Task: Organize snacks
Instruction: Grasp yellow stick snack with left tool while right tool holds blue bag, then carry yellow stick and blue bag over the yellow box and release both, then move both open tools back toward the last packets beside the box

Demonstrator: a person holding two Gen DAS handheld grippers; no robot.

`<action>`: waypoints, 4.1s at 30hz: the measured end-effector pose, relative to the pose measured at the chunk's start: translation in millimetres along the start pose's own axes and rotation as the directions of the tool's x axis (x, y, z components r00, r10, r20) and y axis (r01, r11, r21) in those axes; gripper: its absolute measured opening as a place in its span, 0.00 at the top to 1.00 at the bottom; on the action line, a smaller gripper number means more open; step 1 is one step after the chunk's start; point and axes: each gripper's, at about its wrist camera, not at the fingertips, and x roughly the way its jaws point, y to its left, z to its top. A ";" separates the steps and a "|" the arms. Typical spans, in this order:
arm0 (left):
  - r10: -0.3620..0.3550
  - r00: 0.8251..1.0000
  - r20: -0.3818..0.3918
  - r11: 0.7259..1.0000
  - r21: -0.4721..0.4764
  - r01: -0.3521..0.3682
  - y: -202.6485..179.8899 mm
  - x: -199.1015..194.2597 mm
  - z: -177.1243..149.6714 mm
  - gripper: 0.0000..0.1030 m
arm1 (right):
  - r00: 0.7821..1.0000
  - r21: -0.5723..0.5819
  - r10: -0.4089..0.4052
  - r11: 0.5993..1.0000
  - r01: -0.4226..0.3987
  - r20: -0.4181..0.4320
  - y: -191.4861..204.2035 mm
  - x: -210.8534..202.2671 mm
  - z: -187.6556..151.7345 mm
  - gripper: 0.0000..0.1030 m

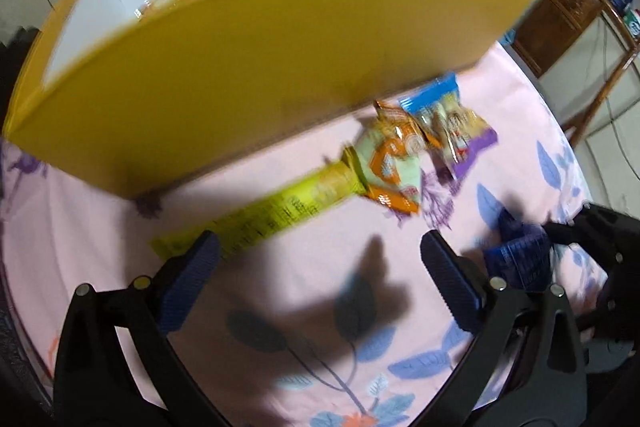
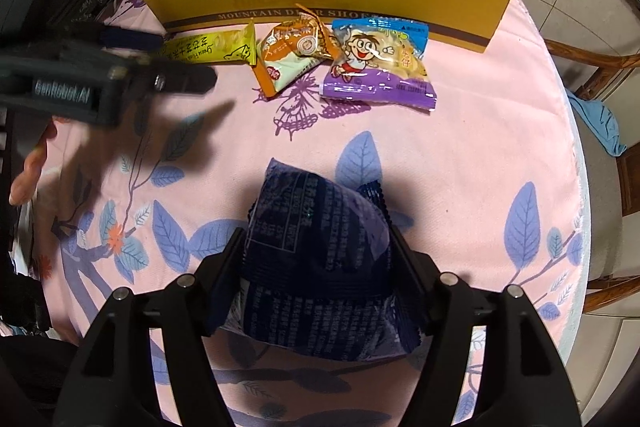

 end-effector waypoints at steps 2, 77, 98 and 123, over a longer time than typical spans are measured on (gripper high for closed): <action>0.020 1.000 -0.001 0.999 0.034 -0.020 -1.9 3.4 7.4 0.02 | 1.000 -0.001 0.003 1.000 -0.003 -0.004 -1.2 0.3 -0.6 0.32; 0.081 0.986 0.145 0.922 -0.388 -0.019 2.1 -117.8 -7.2 0.80 | 0.942 0.009 -0.029 1.000 0.028 0.333 -3.4 -119.2 93.9 0.40; 0.242 0.935 0.259 0.874 -0.476 -0.094 79.5 -153.6 123.8 0.02 | 0.847 -0.001 -0.098 0.993 0.116 0.522 -26.9 -158.8 214.8 0.15; 0.097 0.995 0.032 0.872 -0.484 -0.069 24.7 -87.9 -63.6 0.02 | 0.972 0.080 -0.096 0.994 0.080 0.216 -62.5 -24.0 64.5 0.15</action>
